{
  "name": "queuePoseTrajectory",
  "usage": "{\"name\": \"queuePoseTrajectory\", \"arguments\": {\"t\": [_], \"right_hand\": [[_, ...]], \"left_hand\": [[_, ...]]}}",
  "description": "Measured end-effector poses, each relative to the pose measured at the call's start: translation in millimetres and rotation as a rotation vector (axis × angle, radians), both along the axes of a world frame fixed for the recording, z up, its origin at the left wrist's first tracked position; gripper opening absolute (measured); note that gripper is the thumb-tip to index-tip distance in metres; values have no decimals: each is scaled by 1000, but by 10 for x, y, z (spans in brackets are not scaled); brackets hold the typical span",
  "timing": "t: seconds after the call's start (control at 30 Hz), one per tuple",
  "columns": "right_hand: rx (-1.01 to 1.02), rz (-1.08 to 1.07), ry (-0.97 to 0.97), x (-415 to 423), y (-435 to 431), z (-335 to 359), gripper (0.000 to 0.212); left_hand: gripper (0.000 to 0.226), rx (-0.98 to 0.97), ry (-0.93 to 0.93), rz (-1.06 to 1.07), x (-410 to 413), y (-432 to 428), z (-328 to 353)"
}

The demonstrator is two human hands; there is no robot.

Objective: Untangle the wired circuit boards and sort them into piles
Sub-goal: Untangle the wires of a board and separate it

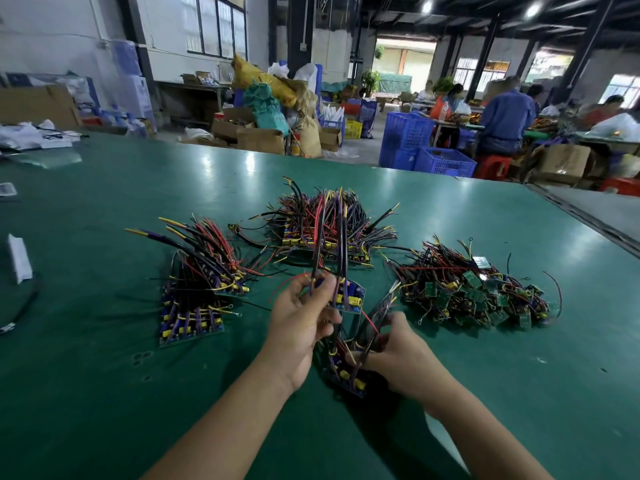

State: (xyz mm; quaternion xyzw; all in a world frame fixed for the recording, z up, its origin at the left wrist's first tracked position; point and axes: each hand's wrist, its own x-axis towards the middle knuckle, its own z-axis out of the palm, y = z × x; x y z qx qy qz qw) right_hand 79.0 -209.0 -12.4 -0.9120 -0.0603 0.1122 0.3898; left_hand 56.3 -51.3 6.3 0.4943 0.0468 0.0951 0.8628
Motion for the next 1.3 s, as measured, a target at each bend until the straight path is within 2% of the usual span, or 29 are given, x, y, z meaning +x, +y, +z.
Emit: {"name": "queuePoseTrajectory", "arguments": {"t": [0.1, 0.17, 0.2, 0.27, 0.3, 0.33, 0.4, 0.5, 0.63, 0.73, 0.77, 0.87, 0.97, 1.1, 1.17, 1.3], "right_hand": [[399, 6, 196, -9, -32, 13, 67], [482, -20, 236, 13, -77, 34, 66], [382, -32, 166, 29, -98, 34, 57], [89, -87, -146, 45, -102, 17, 29], [61, -136, -302, 37, -92, 12, 18], [141, -162, -409, 23, -71, 17, 11], [367, -137, -473, -19, -26, 38, 13], [588, -68, -396, -53, 4, 98, 25], [706, 11, -271, -66, -33, 171, 39], [748, 18, -229, -71, -11, 167, 16], [762, 14, -227, -65, -9, 157, 10], [831, 38, -212, -39, -36, 106, 13], [937, 48, -176, -1, -52, 66, 17], [1082, 89, -156, -2, -45, 76, 21], [1019, 115, -187, -18, -61, 100, 30], [656, 156, -345, -41, -4, 60, 55]], "left_hand": [[32, 29, 19, 25, 1, -25, -32], [33, 17, 25, 34, 2, -24, -44], [33, 21, 15, 35, -1, -28, -48], [34, 57, -24, 24, -14, -47, -58], [33, 82, -39, 20, -23, -63, -69], [30, 113, -49, 15, -30, -85, -84], [22, 186, -69, -1, -41, -141, -115], [16, 227, -112, -4, -38, -181, -159], [20, 311, -150, 2, -11, -186, -225], [22, 412, -154, 30, -13, -185, -249], [23, 396, -141, 23, -16, -190, -248], [31, 349, -63, 21, -22, -216, -222], [29, 350, -35, 19, -10, -248, -204], [32, 203, 13, 61, 25, -240, -213], [33, 149, 37, 82, 42, -218, -231], [31, 132, 48, 89, 62, -162, -256]]}}
